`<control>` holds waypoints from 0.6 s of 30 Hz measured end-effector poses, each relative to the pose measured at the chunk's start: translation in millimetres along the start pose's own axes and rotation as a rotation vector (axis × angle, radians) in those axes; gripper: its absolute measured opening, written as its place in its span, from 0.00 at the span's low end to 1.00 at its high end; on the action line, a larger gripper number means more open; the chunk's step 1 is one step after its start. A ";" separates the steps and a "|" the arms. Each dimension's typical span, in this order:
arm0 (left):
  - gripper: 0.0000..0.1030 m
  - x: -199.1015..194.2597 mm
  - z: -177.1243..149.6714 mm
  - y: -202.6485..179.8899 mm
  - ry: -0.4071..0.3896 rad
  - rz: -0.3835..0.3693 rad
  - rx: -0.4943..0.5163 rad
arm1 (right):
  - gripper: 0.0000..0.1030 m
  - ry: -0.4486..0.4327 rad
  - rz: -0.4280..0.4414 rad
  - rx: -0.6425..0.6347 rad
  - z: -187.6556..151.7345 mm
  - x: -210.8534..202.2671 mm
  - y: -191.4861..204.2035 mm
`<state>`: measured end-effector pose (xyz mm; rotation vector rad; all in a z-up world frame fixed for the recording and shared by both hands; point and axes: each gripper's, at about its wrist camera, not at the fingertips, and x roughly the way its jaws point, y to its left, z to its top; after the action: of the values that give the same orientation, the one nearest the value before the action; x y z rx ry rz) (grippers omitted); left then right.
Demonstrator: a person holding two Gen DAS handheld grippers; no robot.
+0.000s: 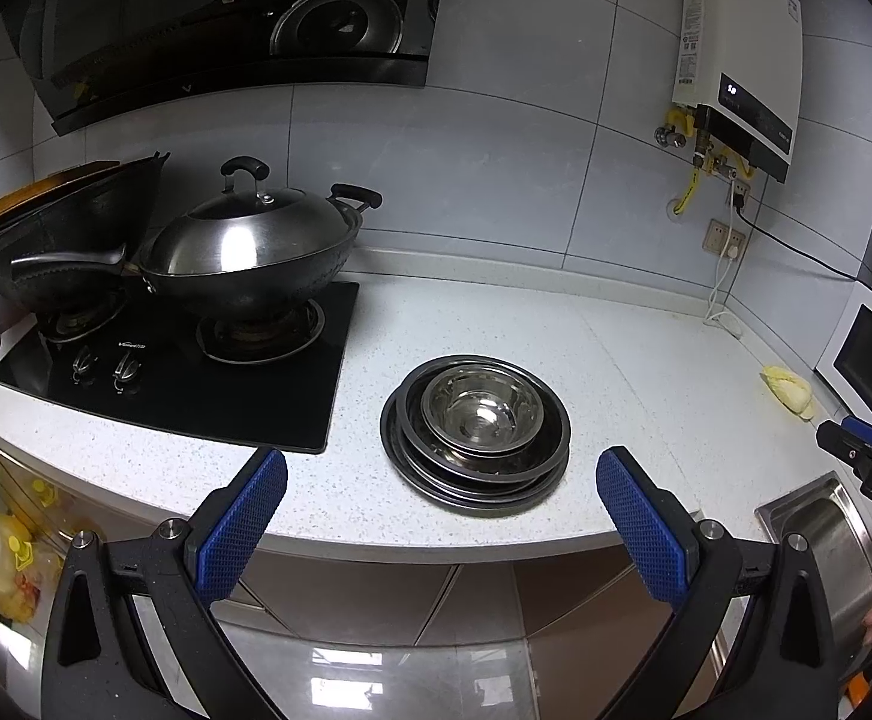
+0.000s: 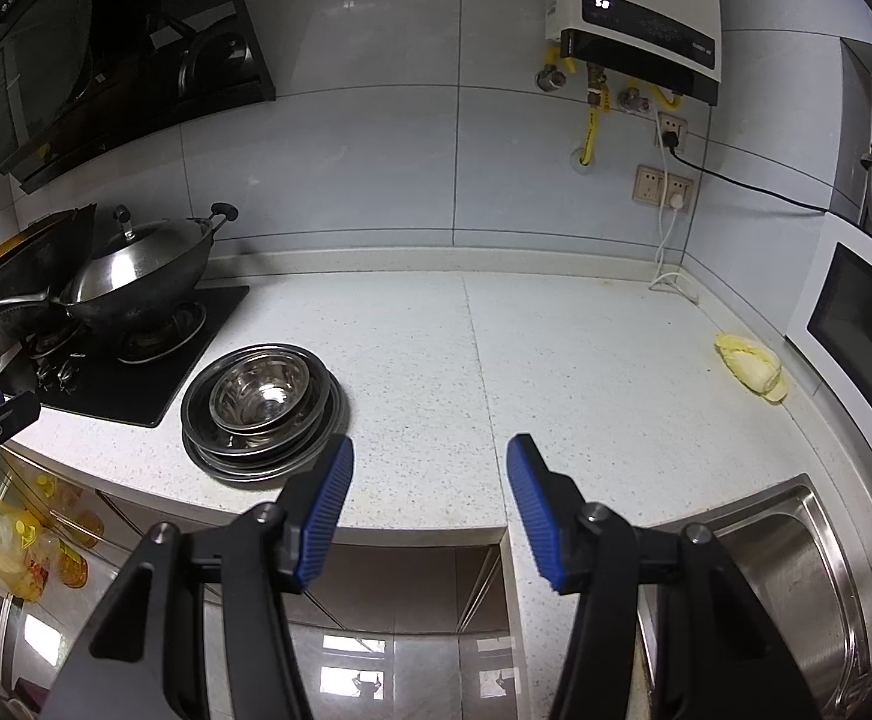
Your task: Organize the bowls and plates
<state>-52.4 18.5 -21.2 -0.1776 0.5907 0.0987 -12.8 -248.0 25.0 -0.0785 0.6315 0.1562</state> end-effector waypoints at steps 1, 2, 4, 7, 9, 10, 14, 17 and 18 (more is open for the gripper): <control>0.98 0.1 0.3 -0.5 0.001 -0.001 0.000 | 0.50 0.000 0.000 0.000 -0.1 0.0 -0.6; 0.98 0.0 0.4 -1.2 0.001 -0.002 0.002 | 0.50 0.000 -0.001 0.000 -0.1 -0.1 -0.7; 0.98 0.0 0.4 -2.8 0.001 0.000 0.006 | 0.50 -0.002 -0.003 -0.001 -0.1 -0.8 -1.3; 0.98 0.3 0.6 -3.7 0.004 -0.003 0.007 | 0.50 -0.003 -0.004 0.002 -0.4 -1.4 -2.8; 0.98 -0.3 0.7 -4.6 0.003 -0.003 0.010 | 0.50 -0.003 -0.005 0.001 -0.6 -1.9 -3.2; 0.98 -0.5 0.8 -4.8 0.003 -0.002 0.011 | 0.50 -0.004 -0.005 0.001 -0.5 -1.7 -3.1; 0.98 -0.2 1.5 -5.0 0.004 -0.002 0.010 | 0.50 -0.004 -0.003 0.001 -0.7 -1.9 -3.5; 0.98 -0.5 0.9 -5.1 0.005 -0.003 0.012 | 0.50 -0.004 -0.004 0.001 -0.7 -1.7 -3.3; 0.98 -0.5 1.1 -5.1 0.005 -0.003 0.012 | 0.50 -0.004 -0.005 0.002 -0.7 -1.5 -3.7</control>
<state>-51.5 13.7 -19.3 -0.1675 0.5959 0.0920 -13.8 -252.0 25.5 -0.0783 0.6275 0.1510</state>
